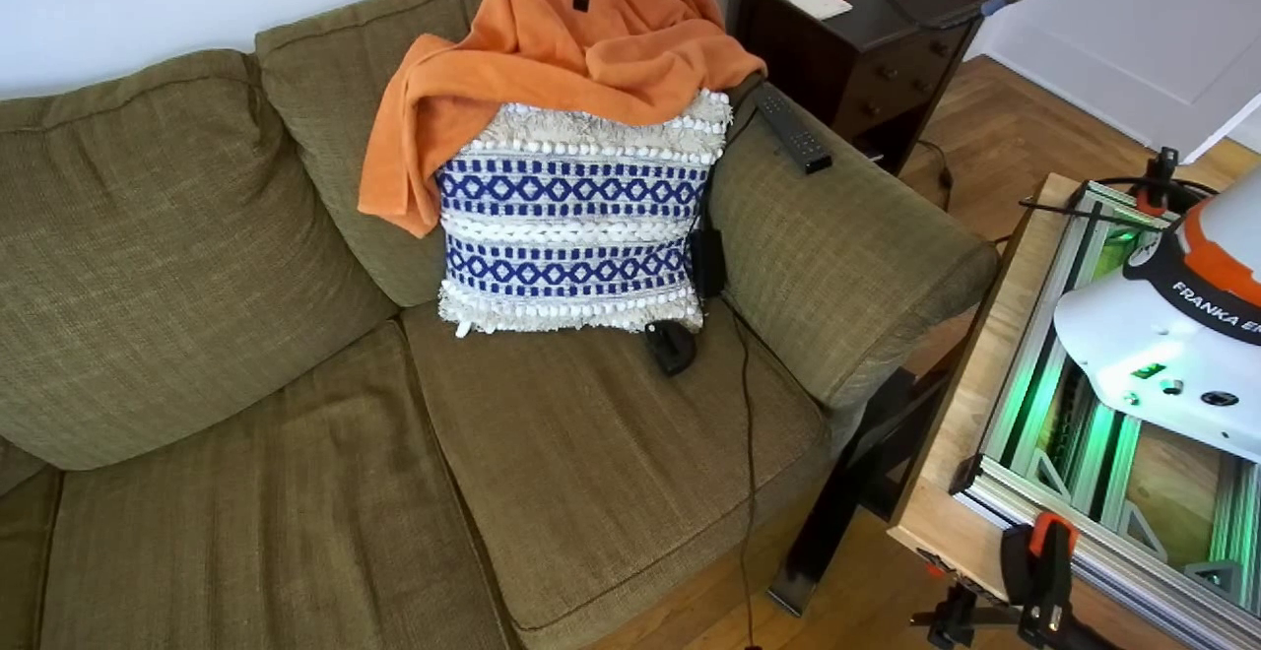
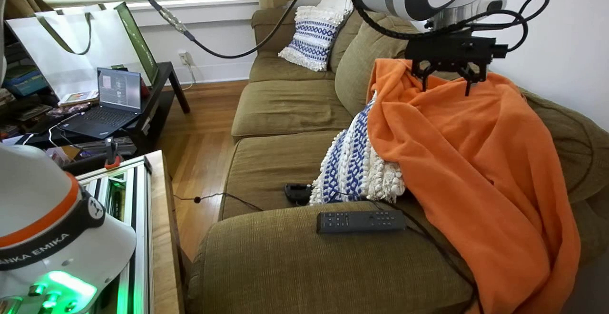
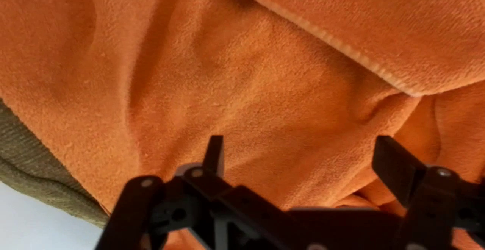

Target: Use the orange towel to cover the book

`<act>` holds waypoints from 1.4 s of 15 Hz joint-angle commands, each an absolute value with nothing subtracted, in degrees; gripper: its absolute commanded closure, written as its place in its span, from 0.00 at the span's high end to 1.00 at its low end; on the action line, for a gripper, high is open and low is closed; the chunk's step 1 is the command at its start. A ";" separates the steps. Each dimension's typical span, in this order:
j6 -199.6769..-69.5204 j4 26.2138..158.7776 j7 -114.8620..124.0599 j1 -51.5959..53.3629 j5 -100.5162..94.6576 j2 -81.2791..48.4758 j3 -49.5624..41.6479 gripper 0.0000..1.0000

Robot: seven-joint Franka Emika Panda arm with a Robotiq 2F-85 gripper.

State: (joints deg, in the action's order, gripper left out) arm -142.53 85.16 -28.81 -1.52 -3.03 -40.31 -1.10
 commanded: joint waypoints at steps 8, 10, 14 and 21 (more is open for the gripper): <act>-136.44 87.12 -11.24 -1.34 -3.92 -36.31 -1.01 1.00; -134.56 91.21 -11.58 -1.78 -3.25 -32.36 -0.36 1.00; -136.54 100.93 -11.42 -2.29 -1.73 -23.57 0.50 1.00; -138.01 103.46 -13.65 -3.21 1.55 -20.06 1.70 1.00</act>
